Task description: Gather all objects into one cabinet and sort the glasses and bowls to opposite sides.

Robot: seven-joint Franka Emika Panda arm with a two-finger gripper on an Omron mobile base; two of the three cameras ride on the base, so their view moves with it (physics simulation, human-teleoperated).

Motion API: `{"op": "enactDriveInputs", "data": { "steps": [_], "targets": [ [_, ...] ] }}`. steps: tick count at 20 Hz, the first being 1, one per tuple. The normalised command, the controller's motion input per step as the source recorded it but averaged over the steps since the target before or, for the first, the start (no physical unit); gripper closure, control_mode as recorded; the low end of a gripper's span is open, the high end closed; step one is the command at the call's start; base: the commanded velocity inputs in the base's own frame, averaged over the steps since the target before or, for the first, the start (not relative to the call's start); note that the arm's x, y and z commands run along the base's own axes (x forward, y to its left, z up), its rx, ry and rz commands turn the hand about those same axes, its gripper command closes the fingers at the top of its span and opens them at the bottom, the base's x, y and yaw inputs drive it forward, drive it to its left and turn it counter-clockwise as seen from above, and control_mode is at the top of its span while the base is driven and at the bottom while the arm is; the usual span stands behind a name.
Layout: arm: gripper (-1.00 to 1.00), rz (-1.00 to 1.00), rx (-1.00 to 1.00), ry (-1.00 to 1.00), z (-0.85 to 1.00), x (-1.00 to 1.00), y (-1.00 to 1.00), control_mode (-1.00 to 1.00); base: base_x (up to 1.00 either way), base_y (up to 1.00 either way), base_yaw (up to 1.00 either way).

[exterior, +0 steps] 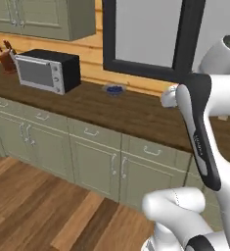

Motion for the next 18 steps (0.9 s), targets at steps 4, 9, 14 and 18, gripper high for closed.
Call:
{"op": "enactDriveInputs", "data": {
  "steps": [4,9,14,18],
  "targets": [
    [-1.0,0.0,0.0,0.0,0.0,0.0,0.0,1.0,-0.3,0.54,1.0],
    [-1.0,0.0,0.0,0.0,0.0,0.0,0.0,1.0,0.23,0.85,0.71],
    [-1.0,0.0,0.0,0.0,0.0,0.0,0.0,1.0,1.0,0.38,0.26],
    [-1.0,0.0,0.0,0.0,0.0,0.0,0.0,1.0,1.0,0.26,0.25]
  ]
}}
